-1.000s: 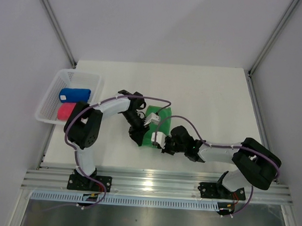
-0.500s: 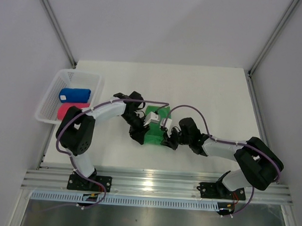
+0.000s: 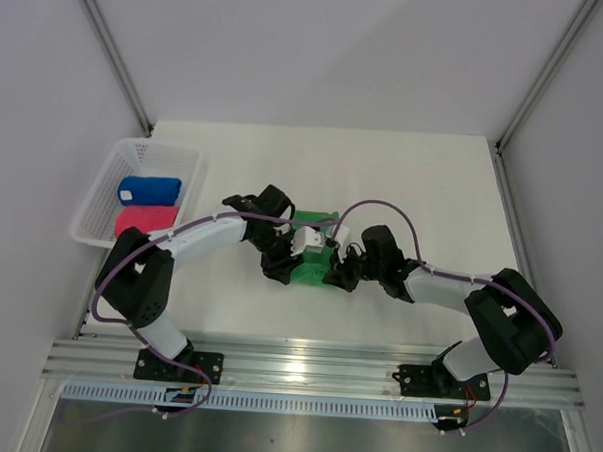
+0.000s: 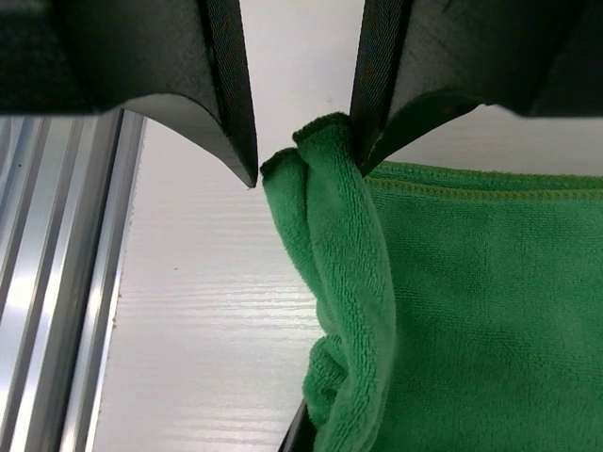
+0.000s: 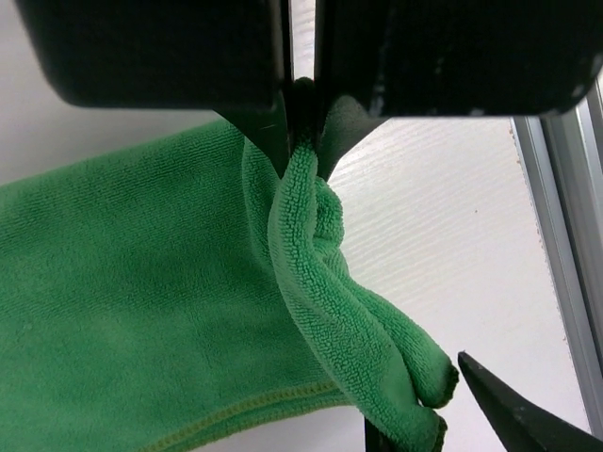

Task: Roll the towels
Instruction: Roll the towel

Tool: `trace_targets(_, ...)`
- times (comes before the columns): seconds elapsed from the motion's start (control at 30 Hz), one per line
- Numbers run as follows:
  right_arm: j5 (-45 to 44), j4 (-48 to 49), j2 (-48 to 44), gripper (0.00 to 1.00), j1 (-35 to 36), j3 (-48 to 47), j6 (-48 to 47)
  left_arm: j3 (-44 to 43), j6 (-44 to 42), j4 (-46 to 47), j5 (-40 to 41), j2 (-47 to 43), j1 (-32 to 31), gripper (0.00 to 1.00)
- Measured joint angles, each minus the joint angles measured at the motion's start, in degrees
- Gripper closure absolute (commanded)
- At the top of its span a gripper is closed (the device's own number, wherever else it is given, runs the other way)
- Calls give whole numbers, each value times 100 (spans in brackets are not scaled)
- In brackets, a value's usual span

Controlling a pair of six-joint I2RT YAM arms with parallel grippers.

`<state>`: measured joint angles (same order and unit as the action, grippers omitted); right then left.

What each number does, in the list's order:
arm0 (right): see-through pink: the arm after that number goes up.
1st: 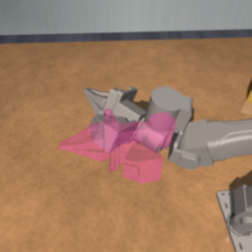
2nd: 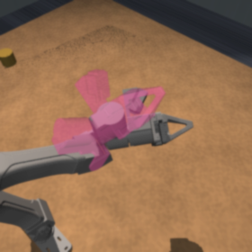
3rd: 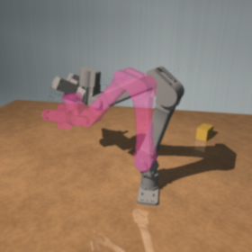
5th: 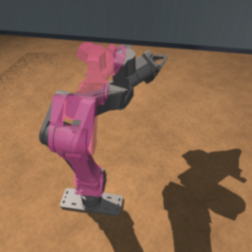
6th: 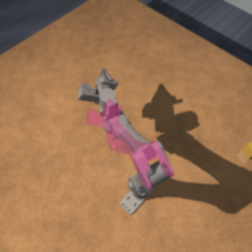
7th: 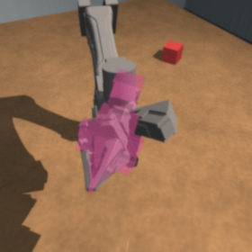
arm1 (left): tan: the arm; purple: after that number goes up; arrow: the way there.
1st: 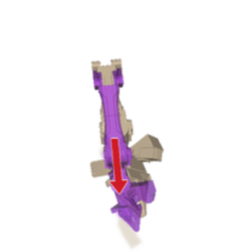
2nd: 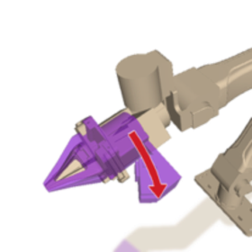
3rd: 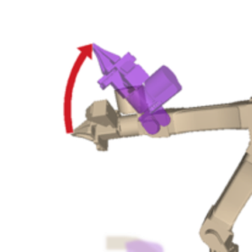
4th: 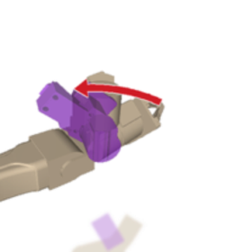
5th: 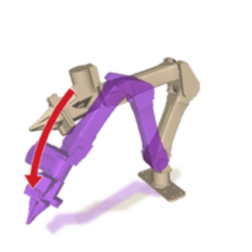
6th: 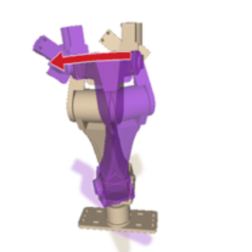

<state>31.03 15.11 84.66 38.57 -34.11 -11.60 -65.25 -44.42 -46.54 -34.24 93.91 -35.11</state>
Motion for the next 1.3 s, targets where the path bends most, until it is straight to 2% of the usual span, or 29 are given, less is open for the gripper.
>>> trace_targets(0.07, 9, -79, 31, 100, -9, 0, 2, 94, 103, 131, 122, -31, -28, 54)
trace_targets(0.1, 9, -120, 44, 100, -17, 0, 2, 131, 146, 175, 160, -31, -37, 49)
trace_targets(0.13, 9, -153, 61, 100, -26, 0, 2, 175, 175, 229, 184, -31, -46, 48)
trace_targets(0.73, 114, -72, 240, 100, -162, -52, 203, 557, 1537, 942, -114, -157, -140, 48)
trace_targets(0.77, 111, -79, 240, 100, -170, -52, 219, 577, 1600, 986, -107, -131, -140, 50)
trace_targets(0.87, 92, -133, 240, 100, -205, -52, 282, 625, 1735, 1137, -59, -39, -140, 63)
trace_targets(0.9, 81, -155, 243, 100, -221, -52, 299, 627, 1762, 1161, -42, -11, -138, 73)
trace_targets(0.97, 52, -175, 243, 100, -240, -52, 321, 629, 1805, 1207, -24, 46, -136, 83)
trace_targets(1.0, 42, -186, 243, 100, -245, -52, 332, 632, 1810, 1226, 0, 59, -136, 94)
trace_targets(1.03, 44, -192, 243, 100, -247, -52, 339, 634, 1840, 1220, 37, 63, -136, 99)
trace_targets(1.3, 129, -437, 155, 100, -208, -127, 175, 632, 1897, 1045, 101, 114, -138, 99)
